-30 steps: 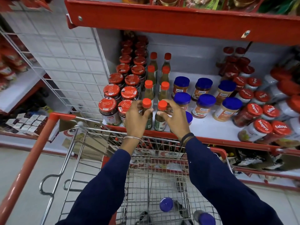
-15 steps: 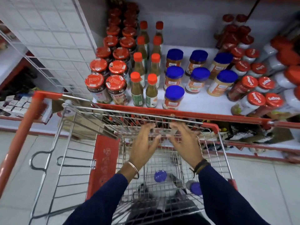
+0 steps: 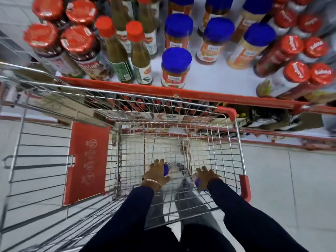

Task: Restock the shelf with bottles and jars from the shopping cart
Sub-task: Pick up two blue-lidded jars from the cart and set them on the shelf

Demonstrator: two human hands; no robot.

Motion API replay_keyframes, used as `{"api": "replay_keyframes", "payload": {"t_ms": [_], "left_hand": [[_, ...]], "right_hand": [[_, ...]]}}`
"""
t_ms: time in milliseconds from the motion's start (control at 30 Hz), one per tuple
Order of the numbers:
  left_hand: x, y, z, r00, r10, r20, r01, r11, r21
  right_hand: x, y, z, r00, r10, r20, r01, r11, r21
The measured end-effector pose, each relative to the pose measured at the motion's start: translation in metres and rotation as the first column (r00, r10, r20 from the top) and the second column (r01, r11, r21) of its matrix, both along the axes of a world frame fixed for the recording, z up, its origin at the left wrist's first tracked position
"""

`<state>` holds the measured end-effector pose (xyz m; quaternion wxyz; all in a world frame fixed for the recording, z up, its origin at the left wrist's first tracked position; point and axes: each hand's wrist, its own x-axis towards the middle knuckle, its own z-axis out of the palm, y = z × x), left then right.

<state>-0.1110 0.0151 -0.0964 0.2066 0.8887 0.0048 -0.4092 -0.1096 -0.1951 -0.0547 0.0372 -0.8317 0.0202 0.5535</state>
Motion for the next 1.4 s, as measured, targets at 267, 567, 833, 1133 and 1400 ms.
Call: {"api": "replay_keyframes", "payload": {"t_ms": [267, 567, 833, 1133, 1400], "left_hand": [[-0.008, -0.014, -0.029, 0.994, 0.105, 0.034, -0.108, 0.989, 0.097], [0.004, -0.017, 0.016, 0.987, 0.030, 0.158, -0.040, 0.997, 0.059], [0.029, -0.026, 0.109, 0.918, -0.010, 0.396, 0.027, 0.999, -0.038], [0.078, -0.049, 0.245, 0.710, 0.040, 0.703, 0.124, 0.976, -0.181], [0.143, -0.082, 0.323, 0.561, 0.102, 0.821, 0.167, 0.958, -0.234]], "right_hand": [[-0.010, 0.004, -0.032, 0.992, 0.101, 0.068, -0.100, 0.995, -0.028], [0.005, -0.015, -0.003, 0.969, 0.067, 0.239, -0.093, 0.991, 0.100], [0.024, -0.033, 0.096, 0.830, -0.237, 0.504, 0.066, 0.940, 0.334], [0.065, -0.059, 0.232, 0.543, -0.375, 0.752, -0.027, 0.887, 0.462], [0.121, -0.080, 0.298, 0.335, -0.435, 0.835, -0.113, 0.862, 0.495]]}}
